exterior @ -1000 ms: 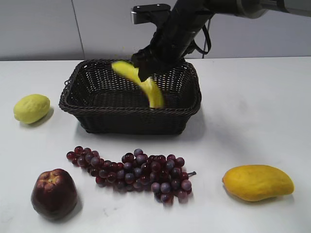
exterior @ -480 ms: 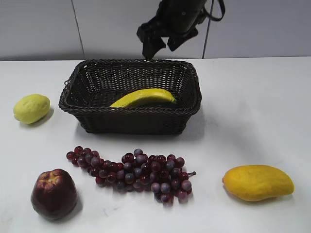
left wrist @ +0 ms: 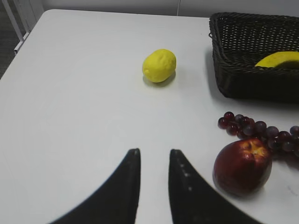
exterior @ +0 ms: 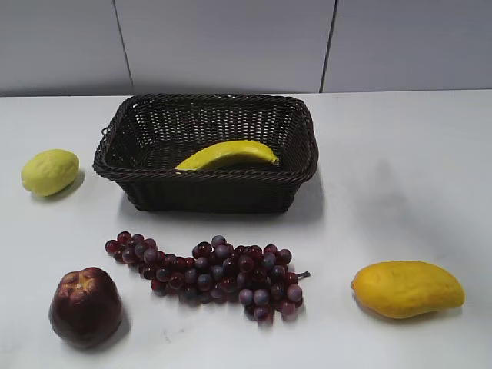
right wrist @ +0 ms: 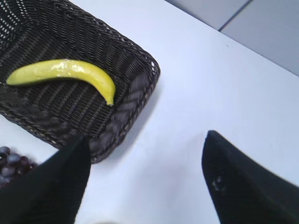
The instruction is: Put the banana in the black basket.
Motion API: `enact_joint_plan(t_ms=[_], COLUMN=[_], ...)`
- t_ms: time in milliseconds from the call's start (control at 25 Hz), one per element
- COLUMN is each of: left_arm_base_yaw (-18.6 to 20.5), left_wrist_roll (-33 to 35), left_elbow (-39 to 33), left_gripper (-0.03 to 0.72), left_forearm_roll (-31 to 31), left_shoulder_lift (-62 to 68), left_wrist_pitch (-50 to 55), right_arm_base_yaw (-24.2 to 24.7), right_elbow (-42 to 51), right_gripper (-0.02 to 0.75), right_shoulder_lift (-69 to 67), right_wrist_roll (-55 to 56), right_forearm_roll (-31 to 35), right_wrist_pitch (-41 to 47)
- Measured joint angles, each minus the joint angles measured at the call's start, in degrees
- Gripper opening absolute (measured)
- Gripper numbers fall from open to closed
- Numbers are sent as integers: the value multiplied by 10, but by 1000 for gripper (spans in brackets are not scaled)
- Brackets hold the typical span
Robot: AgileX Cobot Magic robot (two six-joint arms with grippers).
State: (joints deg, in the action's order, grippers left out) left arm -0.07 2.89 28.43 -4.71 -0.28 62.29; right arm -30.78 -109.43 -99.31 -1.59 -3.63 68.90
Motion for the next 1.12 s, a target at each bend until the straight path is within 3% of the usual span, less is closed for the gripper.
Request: enact_joint_plan(t_ms=[240,520,800,960,1120], left_arm_base_yaw=[0,0,0,0,0], left_wrist_roll=[0,0,0,0,0], left_elbow=[0,0,0,0,0], left_gripper=[204,204,204,204,204], left_forearm_roll=[0,0,0,0,0], left_shoulder_lift=[0,0,0,0,0], left_wrist_pitch=[0,0,0,0,0], right_arm_base_yaw=[0,0,4,44,122], right_elbow=[163,410,584,634,662], right_gripper=[593,593,593,593,593], right_shoulder_lift=[114,244,374,442,517], right_wrist_roll=[36,85,128,139,140], right_forearm_roll=[-39,-38,-27,-19,-19], right_wrist_pitch=[3,-3,-47,-54,-58])
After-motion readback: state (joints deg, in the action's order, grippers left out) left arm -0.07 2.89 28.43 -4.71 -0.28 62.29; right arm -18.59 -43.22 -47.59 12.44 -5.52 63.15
